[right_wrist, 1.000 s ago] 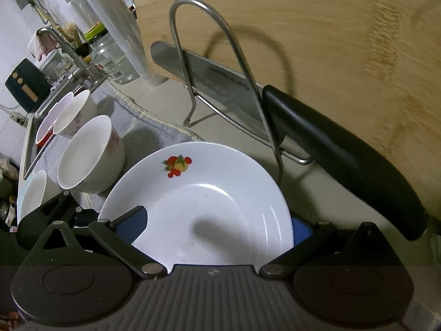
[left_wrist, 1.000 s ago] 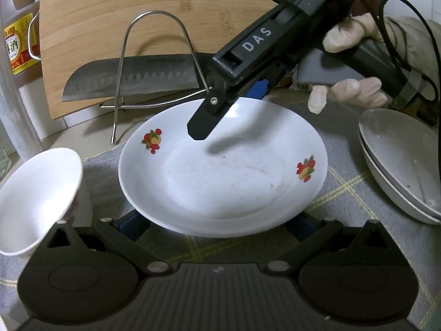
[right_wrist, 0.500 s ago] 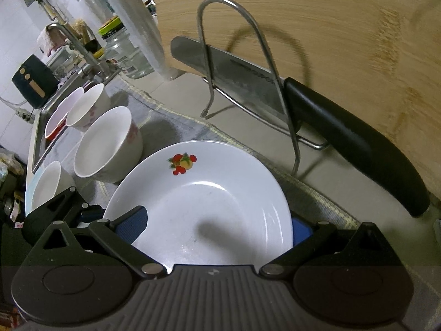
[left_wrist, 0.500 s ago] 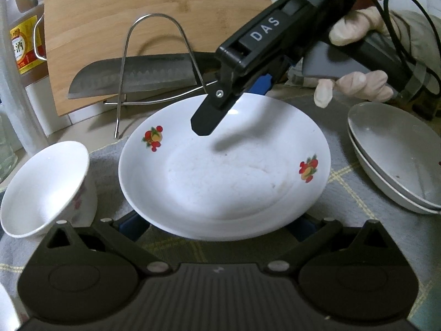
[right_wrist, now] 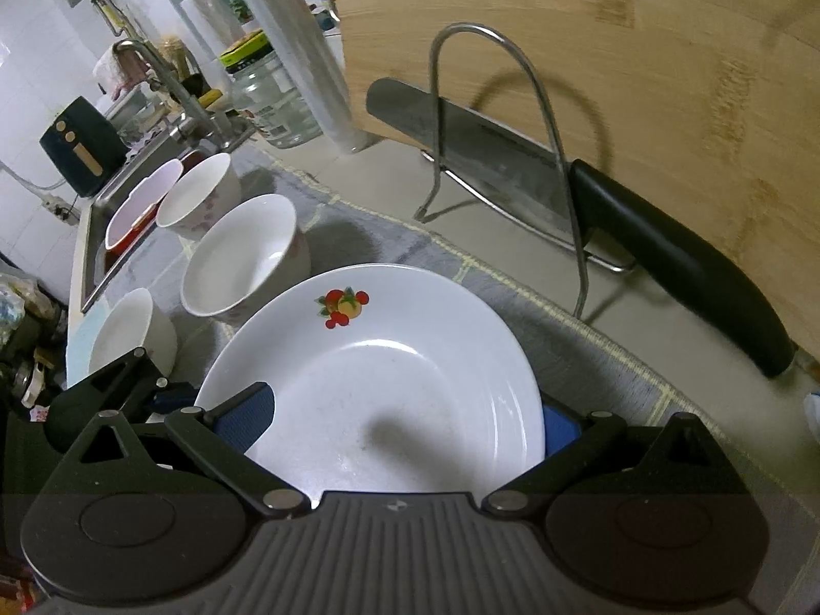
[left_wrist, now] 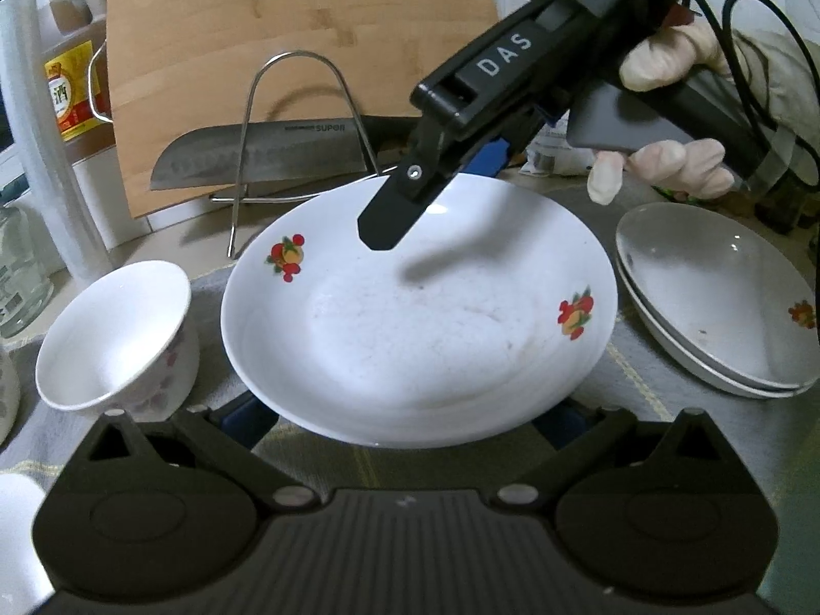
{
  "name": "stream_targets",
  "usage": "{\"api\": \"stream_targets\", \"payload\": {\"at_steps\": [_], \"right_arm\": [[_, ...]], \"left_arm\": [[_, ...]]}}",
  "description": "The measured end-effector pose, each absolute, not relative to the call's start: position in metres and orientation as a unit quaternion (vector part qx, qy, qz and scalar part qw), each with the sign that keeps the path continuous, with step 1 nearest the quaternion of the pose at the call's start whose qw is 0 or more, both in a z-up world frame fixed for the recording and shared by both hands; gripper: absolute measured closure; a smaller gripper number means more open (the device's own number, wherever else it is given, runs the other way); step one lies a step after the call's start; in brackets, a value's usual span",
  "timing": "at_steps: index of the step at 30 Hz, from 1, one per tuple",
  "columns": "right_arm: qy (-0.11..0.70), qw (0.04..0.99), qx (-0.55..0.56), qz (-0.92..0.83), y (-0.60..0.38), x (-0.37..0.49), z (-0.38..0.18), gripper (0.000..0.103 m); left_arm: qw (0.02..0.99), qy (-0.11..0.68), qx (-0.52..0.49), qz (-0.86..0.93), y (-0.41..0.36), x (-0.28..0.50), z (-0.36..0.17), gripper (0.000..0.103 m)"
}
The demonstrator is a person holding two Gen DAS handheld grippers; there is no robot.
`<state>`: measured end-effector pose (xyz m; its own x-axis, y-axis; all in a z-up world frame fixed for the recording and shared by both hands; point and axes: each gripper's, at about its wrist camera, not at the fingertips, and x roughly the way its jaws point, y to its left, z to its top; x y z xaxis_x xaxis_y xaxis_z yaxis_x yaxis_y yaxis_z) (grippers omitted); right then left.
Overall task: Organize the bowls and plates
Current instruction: 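Lift the fruit-print plate off the mat with the right tool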
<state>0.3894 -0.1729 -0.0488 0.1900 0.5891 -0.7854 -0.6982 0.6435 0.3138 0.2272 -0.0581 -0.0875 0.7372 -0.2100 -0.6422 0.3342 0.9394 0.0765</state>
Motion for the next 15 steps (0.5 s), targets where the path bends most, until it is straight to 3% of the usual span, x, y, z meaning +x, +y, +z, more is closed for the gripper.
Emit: {"api": "stream_targets", "payload": {"at_steps": [15], "right_arm": [[0.476,0.769,-0.053,0.424,-0.185,0.35,-0.034,0.0]], "left_arm": [[0.929,0.329,0.093,-0.144,-0.062,0.199,-0.075,0.001]]}}
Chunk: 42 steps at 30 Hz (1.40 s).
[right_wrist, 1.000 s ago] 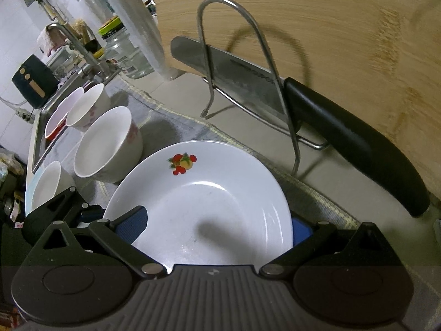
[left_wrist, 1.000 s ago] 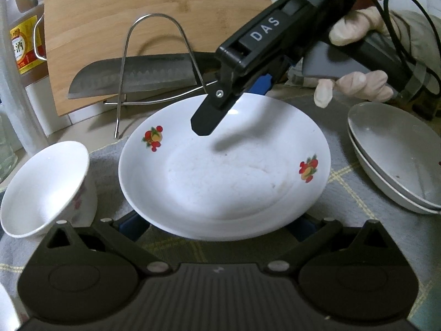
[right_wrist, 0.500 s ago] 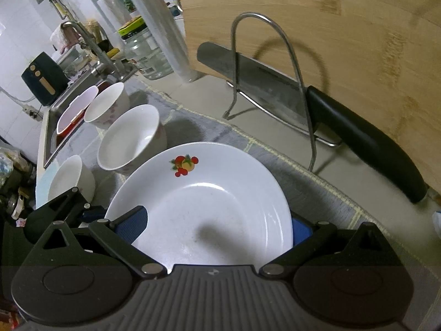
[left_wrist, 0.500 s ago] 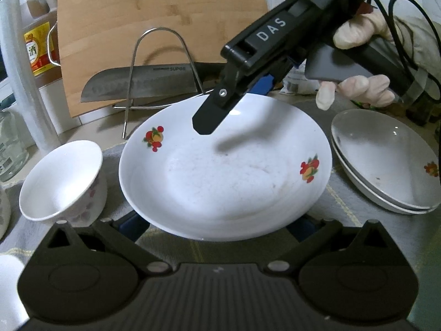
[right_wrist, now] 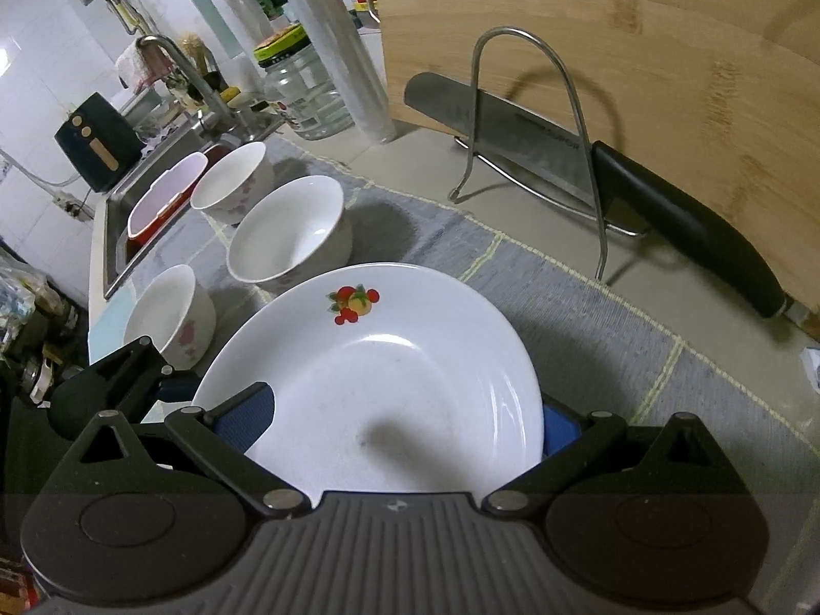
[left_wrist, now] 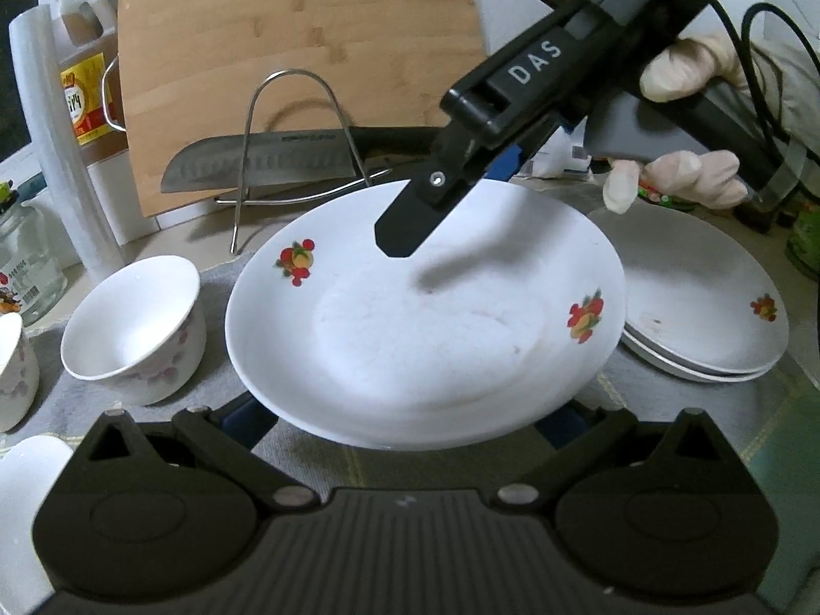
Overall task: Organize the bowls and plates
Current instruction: 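Lift the fruit-print plate off the mat with the right tool, then carry the fruit-print plate with the right tool over the plate stack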
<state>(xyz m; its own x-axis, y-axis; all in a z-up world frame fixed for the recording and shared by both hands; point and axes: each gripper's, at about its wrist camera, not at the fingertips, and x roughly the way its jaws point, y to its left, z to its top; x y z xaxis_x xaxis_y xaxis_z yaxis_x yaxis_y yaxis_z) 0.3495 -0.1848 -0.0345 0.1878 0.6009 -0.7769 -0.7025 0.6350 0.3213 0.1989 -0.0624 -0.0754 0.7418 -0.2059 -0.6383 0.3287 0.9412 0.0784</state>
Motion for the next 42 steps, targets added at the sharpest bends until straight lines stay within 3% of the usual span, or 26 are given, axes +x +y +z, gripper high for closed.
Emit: {"api": "stream_targets", "payload": {"at_steps": [21,42], "right_arm": [[0.466,0.777,-0.045,0.42,-0.209,0.302,-0.018,0.0],[0.452,0.823,-0.003,0.344,-0.299,0.265,-0.009,0.0]], "left_arm": [[0.924,0.325,0.115,-0.166,-0.078,0.159,-0.058,0.001],[0.905,0.306,0.151,-0.252,-0.139,0.158,-0.048,0.0]]}}
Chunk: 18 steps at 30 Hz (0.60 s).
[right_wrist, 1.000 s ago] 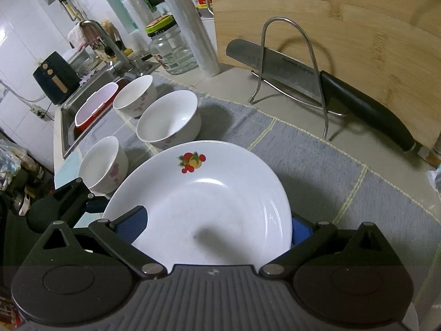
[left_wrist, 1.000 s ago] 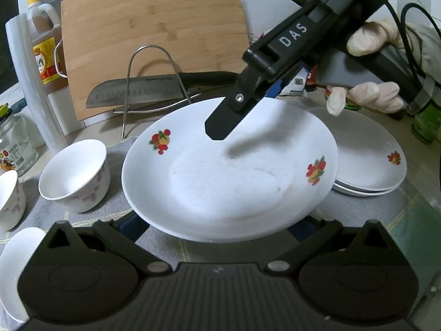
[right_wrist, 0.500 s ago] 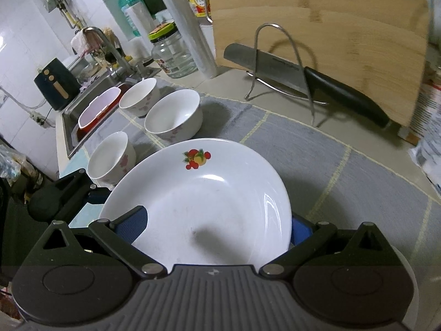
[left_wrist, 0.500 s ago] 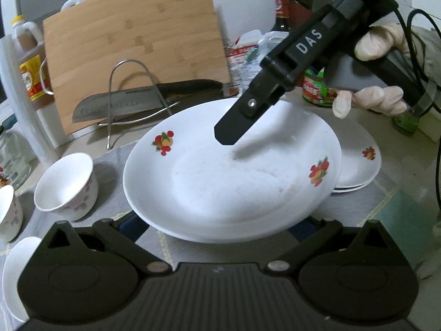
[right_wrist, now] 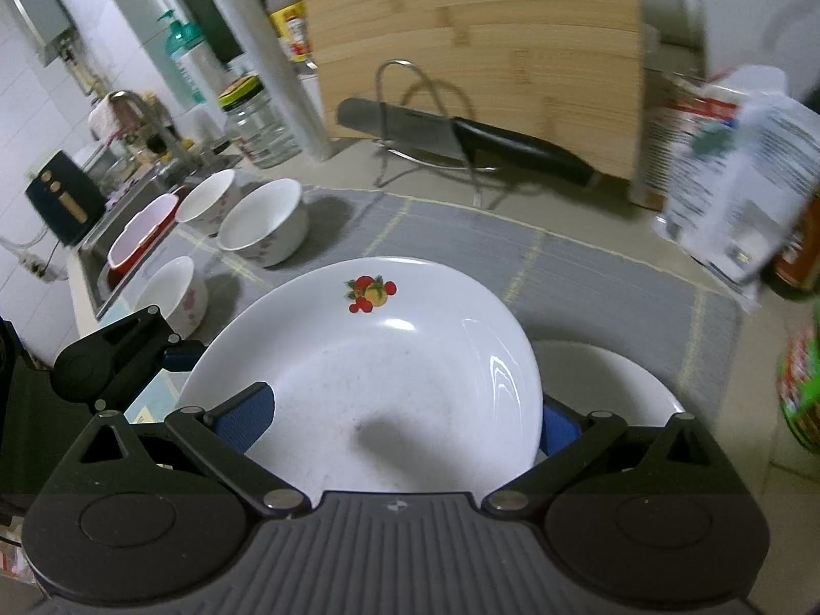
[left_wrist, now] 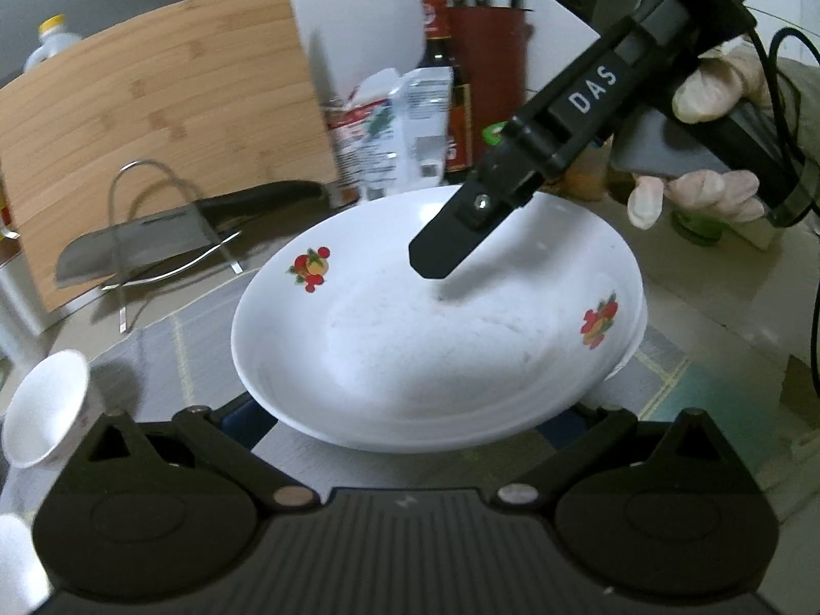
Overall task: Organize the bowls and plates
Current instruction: 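Carry the fruit-print plate with the right tool over the plate stack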
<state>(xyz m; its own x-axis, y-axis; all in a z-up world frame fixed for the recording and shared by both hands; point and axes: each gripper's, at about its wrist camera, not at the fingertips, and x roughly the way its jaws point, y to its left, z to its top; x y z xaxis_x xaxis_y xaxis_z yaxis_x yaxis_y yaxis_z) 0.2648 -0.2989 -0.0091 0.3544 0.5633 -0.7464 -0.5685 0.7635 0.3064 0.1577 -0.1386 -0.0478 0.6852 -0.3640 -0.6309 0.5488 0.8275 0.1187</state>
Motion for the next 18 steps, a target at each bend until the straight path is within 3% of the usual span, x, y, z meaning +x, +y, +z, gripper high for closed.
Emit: {"api": "stream_targets", "payload": {"at_steps": [18], "right_arm": [[0.464,0.843,0.029,0.272,-0.364,0.245,-0.023,0.0]], "left_arm": [[0.881,0.307,0.168,-0.319,-0.182,0.171,-0.061,0.001]]}}
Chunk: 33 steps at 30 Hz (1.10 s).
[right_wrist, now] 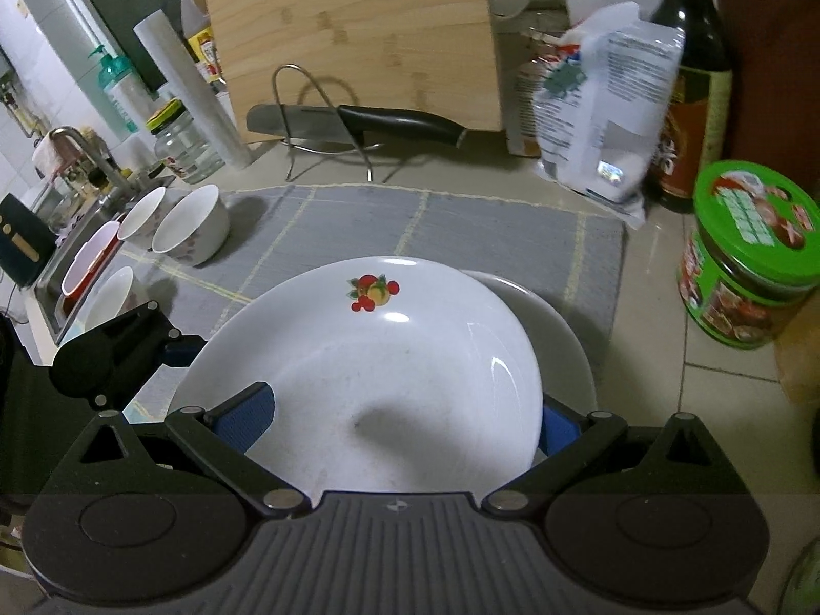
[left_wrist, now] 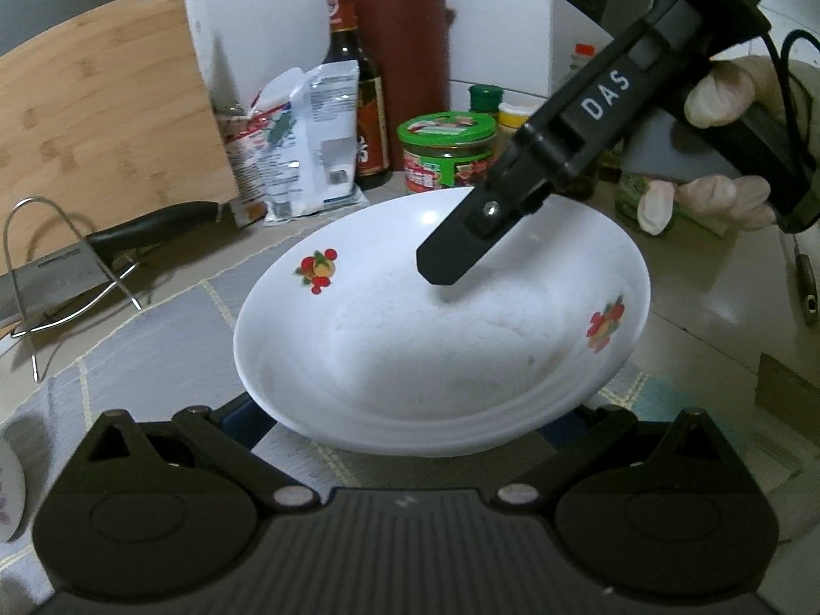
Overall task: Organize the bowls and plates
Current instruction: 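Carry the fruit-print plate with the right tool over the plate stack, then lower the fruit-print plate onto the stack and open the right tool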
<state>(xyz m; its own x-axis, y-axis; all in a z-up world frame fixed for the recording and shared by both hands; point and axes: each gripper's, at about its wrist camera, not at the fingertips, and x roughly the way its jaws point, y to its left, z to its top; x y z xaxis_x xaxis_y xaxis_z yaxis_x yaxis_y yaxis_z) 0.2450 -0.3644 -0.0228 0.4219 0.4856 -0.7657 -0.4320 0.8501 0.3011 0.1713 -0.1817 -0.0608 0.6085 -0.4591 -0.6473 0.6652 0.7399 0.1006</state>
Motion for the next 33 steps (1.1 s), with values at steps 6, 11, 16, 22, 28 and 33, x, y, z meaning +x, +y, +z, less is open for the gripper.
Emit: {"api": "stream_targets", "payload": {"at_steps": [6,11,16,22,28,33], "right_arm": [[0.47,0.841,0.031,0.266,-0.371,0.245,-0.029,0.0],[0.473,0.84,0.034,0.265,-0.375,0.247,-0.033,0.0],[0.477,0.837,0.03,0.266,-0.375,0.248,-0.035,0.0],[0.481,0.836,0.024,0.263,-0.374,0.25,-0.037,0.0],[0.487,0.832,0.03,0.264,-0.373,0.252,-0.039,0.0],[0.492,0.829,0.031,0.265,-0.371,0.254,-0.041,0.0]], "left_arm": [[0.876,0.312,0.176,-0.323,-0.189,0.177,-0.066,0.001],[0.874,0.315,0.178,-0.323,-0.193,0.178,-0.067,0.001],[0.873,0.321,0.174,-0.324,-0.194,0.179,-0.068,0.001],[0.868,0.335,0.165,-0.329,-0.195,0.186,-0.068,0.0],[0.86,0.354,0.15,-0.335,-0.193,0.192,-0.069,0.0],[0.855,0.368,0.141,-0.336,-0.192,0.195,-0.069,0.0]]}}
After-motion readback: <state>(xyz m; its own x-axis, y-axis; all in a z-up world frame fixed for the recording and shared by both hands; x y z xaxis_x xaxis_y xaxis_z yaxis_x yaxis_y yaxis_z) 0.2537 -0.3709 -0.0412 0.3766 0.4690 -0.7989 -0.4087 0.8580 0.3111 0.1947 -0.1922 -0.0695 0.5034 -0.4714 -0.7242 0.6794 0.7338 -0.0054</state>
